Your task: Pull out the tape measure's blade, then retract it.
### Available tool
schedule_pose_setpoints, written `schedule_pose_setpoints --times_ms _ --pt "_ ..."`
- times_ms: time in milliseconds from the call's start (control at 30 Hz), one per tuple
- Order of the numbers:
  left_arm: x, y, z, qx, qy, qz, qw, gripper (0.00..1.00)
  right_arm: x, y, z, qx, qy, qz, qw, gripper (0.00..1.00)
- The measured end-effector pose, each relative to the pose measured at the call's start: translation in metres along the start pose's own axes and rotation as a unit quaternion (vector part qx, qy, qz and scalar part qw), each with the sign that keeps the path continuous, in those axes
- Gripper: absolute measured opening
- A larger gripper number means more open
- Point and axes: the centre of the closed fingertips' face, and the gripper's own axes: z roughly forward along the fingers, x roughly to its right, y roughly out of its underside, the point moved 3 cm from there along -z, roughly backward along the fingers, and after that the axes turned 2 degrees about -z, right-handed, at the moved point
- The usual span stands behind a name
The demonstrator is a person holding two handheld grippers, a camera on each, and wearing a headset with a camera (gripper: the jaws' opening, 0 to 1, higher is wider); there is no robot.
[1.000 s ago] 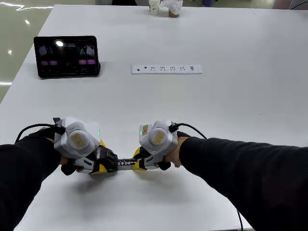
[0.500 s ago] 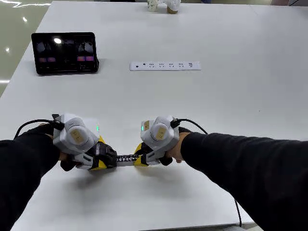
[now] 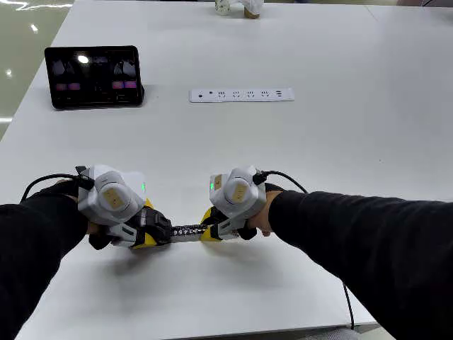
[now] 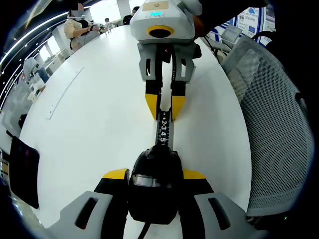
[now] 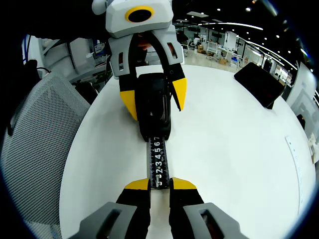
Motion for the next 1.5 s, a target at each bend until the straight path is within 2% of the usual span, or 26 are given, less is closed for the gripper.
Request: schedule_pose_setpoints --times_ms 1500 --pt "0.001 0.0 0.0 0.0 -0.002 0.0 1.0 0.33 0.002 0.023 -0.016 -0.016 0.005 0.001 0.9999 0.1"
